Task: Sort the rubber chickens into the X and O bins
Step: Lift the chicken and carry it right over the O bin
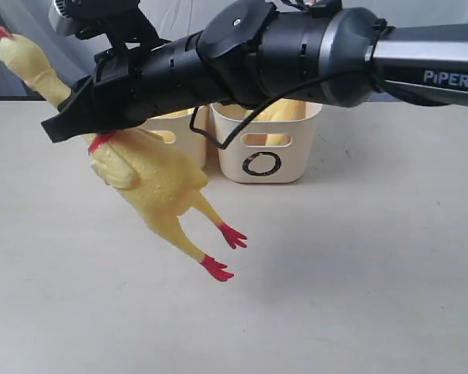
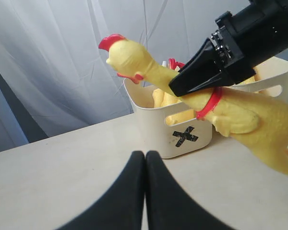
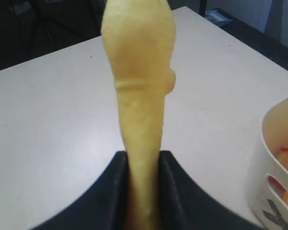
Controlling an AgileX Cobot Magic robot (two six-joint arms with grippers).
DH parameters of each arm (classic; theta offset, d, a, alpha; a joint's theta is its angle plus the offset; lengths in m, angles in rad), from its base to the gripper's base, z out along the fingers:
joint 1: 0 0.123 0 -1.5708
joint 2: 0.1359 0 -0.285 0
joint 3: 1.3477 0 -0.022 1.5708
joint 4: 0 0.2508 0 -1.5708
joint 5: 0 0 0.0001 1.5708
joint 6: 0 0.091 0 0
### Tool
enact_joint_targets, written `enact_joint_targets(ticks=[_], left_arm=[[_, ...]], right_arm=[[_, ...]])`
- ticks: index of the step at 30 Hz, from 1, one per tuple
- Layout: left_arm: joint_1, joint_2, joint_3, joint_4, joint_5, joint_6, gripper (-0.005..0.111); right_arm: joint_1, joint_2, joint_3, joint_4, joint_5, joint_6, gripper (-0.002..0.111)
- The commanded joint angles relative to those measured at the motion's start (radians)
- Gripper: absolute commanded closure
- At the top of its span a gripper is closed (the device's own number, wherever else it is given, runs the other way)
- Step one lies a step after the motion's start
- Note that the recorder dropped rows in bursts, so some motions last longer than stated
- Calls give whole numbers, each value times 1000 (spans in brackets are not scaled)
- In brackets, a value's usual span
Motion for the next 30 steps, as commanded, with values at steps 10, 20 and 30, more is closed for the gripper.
enact_joint_targets(ticks=[10, 20, 30], left_arm=[[0, -7, 3, 1, -12, -5, 106], [0, -7, 3, 14, -14, -5, 106], [0, -7, 3, 14, -14, -5, 106]], right_arm=[[-5, -338, 322, 79, -253, -14, 109], [-29, -566, 536, 105, -475, -8, 109], [-132, -718, 583, 113, -642, -5, 109]])
